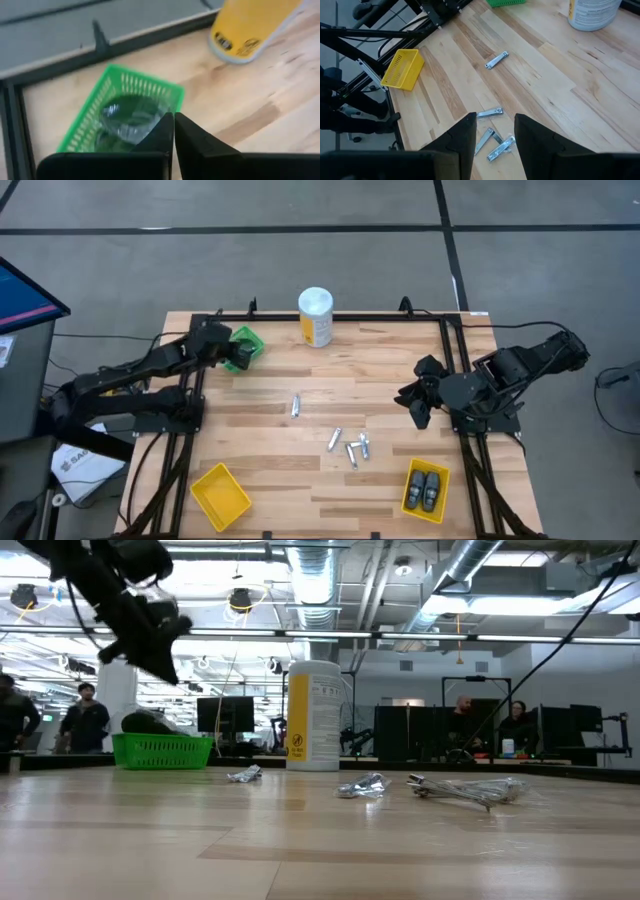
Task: Pick & Place Travel size toiletries
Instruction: Put the black hairbrush into the green bin, then put the nail cutter into the left yellow bin
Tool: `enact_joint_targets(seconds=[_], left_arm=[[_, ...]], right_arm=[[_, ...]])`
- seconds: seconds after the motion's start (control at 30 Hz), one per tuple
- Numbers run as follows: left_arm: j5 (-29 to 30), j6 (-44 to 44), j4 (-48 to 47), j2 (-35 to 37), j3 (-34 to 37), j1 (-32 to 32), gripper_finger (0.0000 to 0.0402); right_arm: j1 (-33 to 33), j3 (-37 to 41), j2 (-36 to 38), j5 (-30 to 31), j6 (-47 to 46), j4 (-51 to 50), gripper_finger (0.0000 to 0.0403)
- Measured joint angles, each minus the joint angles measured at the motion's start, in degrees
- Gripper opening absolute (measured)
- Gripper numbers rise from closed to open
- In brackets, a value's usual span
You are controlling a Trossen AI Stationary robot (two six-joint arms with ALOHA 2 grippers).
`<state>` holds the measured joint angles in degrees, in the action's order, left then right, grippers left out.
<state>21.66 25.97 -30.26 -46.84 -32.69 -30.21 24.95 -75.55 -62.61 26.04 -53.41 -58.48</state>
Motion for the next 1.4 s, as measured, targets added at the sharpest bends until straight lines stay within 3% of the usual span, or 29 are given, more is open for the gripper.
enact_joint_targets(seconds=[0.1,0.33,0.6,0.87,1.1,1.17,1.27,1.4], left_arm=[[0.1,3.0,-0.2,-0.9,2.2,0.1,0.0001],[7.4,3.5,0.2,-4.5,5.5,-1.3,0.0000],[7.9,3.5,1.5,-10.0,7.0,-4.7,0.0000],[6.0,3.5,3.2,-5.0,-0.1,-3.9,0.0009],[-0.4,3.1,7.9,2.7,-6.2,0.1,0.0059],[-4.2,3.0,10.2,4.9,-6.9,1.4,0.0073],[-10.1,3.0,14.0,7.7,-7.0,3.9,0.0084],[-11.3,3.0,15.4,11.7,-7.0,7.0,0.0077]], right_arm=[[0.0,0.0,0.0,0.0,0.0,0.0,0.0124],[-0.4,0.0,0.0,0.0,0.0,-0.3,0.0124],[-0.4,0.0,0.0,0.0,0.0,-0.3,0.0124],[-0.4,0.0,0.0,0.1,0.5,0.2,0.0124],[0.6,0.0,4.1,2.3,23.0,17.3,0.0122],[-0.4,-0.1,6.6,2.8,25.1,17.3,0.0118],[-2.5,-0.1,7.5,5.1,16.3,10.2,0.0110],[-4.1,0.0,3.8,1.4,-2.7,-5.4,0.0100]])
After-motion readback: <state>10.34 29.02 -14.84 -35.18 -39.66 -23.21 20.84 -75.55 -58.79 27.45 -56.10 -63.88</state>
